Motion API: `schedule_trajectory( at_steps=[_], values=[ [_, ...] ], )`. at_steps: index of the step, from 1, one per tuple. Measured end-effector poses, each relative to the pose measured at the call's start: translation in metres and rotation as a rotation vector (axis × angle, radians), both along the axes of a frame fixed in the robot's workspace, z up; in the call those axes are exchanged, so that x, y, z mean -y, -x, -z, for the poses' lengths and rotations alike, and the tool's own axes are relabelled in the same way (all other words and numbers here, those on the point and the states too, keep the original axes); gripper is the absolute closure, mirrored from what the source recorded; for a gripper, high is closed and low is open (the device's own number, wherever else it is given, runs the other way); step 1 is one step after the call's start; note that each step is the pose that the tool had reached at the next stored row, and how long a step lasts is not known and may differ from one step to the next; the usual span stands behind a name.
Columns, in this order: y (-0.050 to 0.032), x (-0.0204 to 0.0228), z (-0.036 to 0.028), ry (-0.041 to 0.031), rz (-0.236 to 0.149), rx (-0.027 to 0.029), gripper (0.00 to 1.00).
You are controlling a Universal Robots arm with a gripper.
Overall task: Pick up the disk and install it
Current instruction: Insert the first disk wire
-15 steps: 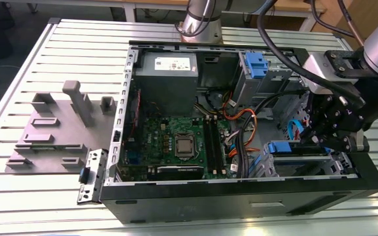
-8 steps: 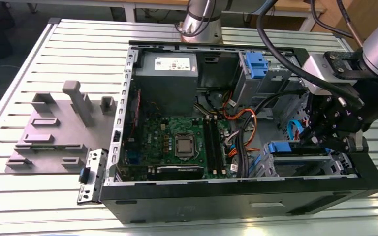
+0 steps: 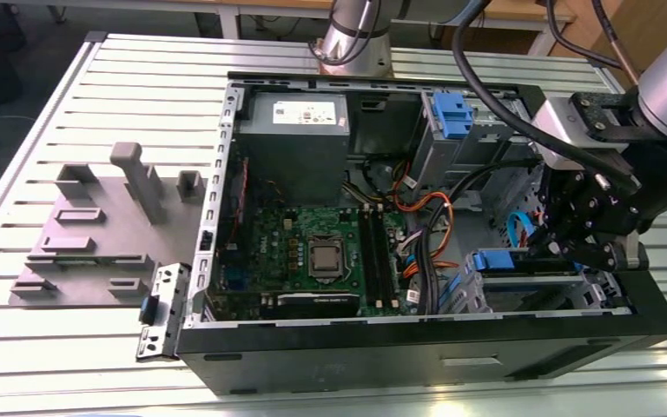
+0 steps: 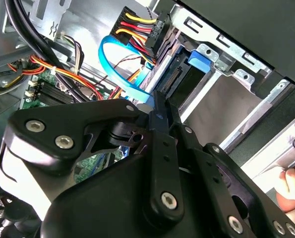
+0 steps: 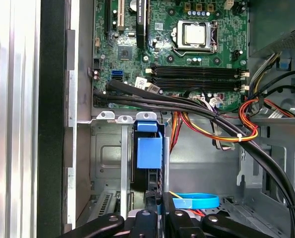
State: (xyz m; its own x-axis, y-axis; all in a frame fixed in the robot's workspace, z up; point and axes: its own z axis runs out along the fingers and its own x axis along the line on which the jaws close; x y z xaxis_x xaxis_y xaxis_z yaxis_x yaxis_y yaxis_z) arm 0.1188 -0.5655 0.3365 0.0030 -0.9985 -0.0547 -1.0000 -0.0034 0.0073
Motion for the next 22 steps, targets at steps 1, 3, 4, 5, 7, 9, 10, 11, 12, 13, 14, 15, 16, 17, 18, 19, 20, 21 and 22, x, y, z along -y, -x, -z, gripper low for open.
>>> schedule_trajectory(
  at_steps=[1, 3, 4, 5, 7, 9, 10, 11, 12, 13, 14, 15, 16, 17, 18, 19, 20, 21, 22],
  values=[
    [0.0000, 0.0000, 0.0000, 0.0000, 0.000, 0.0000, 0.84],
    [0.0000, 0.0000, 0.0001, 0.0001, 0.000, 0.0000, 0.84],
    [0.0000, 0.0000, 0.0004, 0.0000, 0.000, 0.0000, 0.84],
    [0.0000, 0.0000, 0.0005, -0.0001, 0.000, 0.0000, 0.84],
    [0.0000, 0.0000, 0.0005, 0.0001, 0.000, 0.0000, 0.84],
    [0.0000, 0.0000, 0.0008, -0.0001, 0.000, 0.0000, 0.84],
    [0.0000, 0.0000, 0.0012, -0.0003, 0.000, 0.0000, 0.84],
    [0.0000, 0.0000, 0.0013, -0.0001, 0.000, 0.0000, 0.84],
    [0.0000, 0.0000, 0.0013, -0.0001, 0.000, 0.0000, 0.84],
    [0.0000, 0.0000, 0.0014, 0.0000, 0.000, 0.0000, 0.84],
    [0.0000, 0.0000, 0.0014, 0.0001, 0.000, 0.0000, 0.84],
    [0.0000, 0.0000, 0.0018, -0.0001, 0.000, 0.0000, 0.84],
    [0.0000, 0.0000, 0.0024, -0.0003, 0.000, 0.0000, 0.84],
    [0.0000, 0.0000, 0.0027, -0.0001, 0.000, 0.0000, 0.84],
    [0.0000, 0.0000, 0.0028, -0.0001, 0.000, 0.0000, 0.84],
    [0.0000, 0.0000, 0.0028, 0.0001, 0.000, 0.0000, 0.84],
    [0.0000, 0.0000, 0.0028, 0.0002, 0.000, 0.0000, 0.84],
    [0.0000, 0.0000, 0.0028, 0.0001, 0.000, 0.0000, 0.84],
    [0.0000, 0.0000, 0.0029, 0.0000, 0.000, 0.0000, 0.84]
  ],
)
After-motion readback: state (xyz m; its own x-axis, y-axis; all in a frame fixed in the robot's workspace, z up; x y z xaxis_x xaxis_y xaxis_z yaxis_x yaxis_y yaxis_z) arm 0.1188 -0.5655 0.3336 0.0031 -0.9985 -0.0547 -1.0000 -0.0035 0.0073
